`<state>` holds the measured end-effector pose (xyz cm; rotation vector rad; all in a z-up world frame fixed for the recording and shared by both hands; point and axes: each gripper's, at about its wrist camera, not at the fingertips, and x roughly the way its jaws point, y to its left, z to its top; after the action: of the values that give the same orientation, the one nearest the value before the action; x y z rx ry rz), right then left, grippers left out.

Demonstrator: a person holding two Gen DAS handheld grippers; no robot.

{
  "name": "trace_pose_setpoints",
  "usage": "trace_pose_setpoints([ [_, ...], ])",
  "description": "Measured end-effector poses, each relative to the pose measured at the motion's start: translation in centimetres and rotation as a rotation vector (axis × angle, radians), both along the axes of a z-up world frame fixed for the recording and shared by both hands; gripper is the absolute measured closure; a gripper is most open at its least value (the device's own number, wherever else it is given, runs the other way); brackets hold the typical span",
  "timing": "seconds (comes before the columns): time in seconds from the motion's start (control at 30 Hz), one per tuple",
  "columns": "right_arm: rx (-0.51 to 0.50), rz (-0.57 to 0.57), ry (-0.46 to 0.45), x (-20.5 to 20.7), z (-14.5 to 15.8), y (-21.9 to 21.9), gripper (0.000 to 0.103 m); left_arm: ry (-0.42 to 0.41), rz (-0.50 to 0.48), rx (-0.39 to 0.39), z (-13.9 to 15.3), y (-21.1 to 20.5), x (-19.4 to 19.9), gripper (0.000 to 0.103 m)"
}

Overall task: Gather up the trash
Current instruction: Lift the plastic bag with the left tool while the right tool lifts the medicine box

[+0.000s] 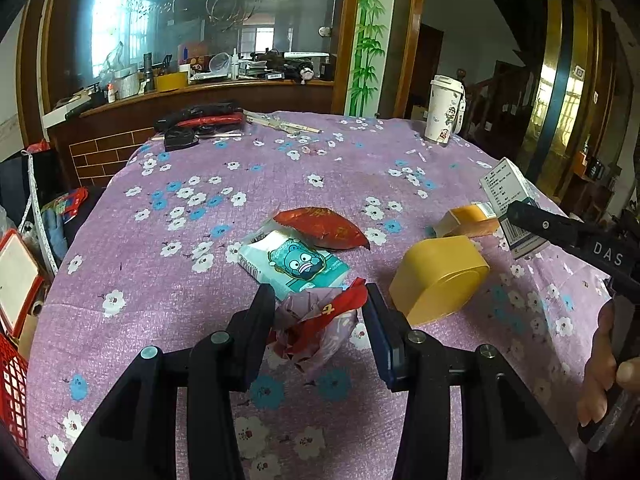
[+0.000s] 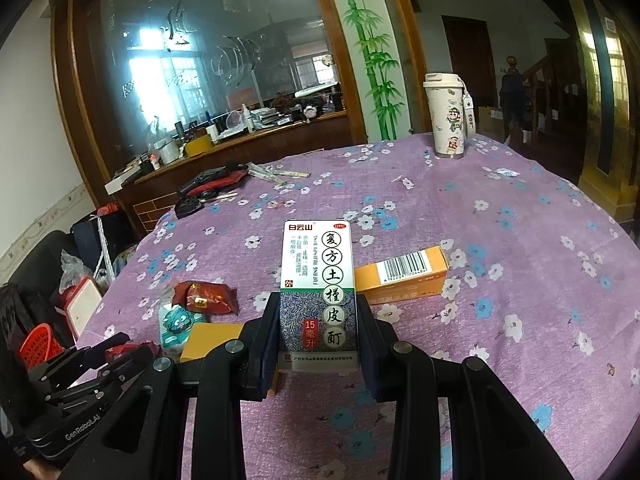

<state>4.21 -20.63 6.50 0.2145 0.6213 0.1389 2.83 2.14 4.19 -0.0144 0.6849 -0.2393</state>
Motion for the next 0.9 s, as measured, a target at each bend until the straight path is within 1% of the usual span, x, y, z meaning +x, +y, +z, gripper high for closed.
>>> trace_pose_setpoints([
  [0.1, 0.056, 0.019, 0.040, -0.3, -0.3, -0.2, 0.066, 0.018, 0.009, -0.005, -0.1, 0.1, 0.2, 0.060],
  [0.2, 0.052, 0.032, 0.051, -1.6, -0.1, 0.0, 0.066, 0.005, 0.020, 0.016, 0.2, 0.1, -0.4, 0.060],
  [0.37, 0.095, 0.047, 0.052, -4.9, 0.7, -0.6, 0.066, -0.014, 0.021, 0.051, 1.3, -0.1, -2.2, 0.060],
  [0.53, 0.101, 0.072, 0.044, -8.0, 0.9, 0.0, 0.066, -0.014, 0.022, 0.034, 2.5, 0.0, -4.7, 0.060],
  [0.67, 0.089, 0.100, 0.043, -9.6, 0.9, 1.0, 0.066, -0.019, 0.020, 0.044, 3.0, -0.3, -7.0, 0.060],
  [0.9, 0.062, 0.127, 0.034, -12.3, 1.3, 2.5, 0.066, -0.033, 0.022, 0.036, 3.9, -0.1, -10.3, 0.059],
])
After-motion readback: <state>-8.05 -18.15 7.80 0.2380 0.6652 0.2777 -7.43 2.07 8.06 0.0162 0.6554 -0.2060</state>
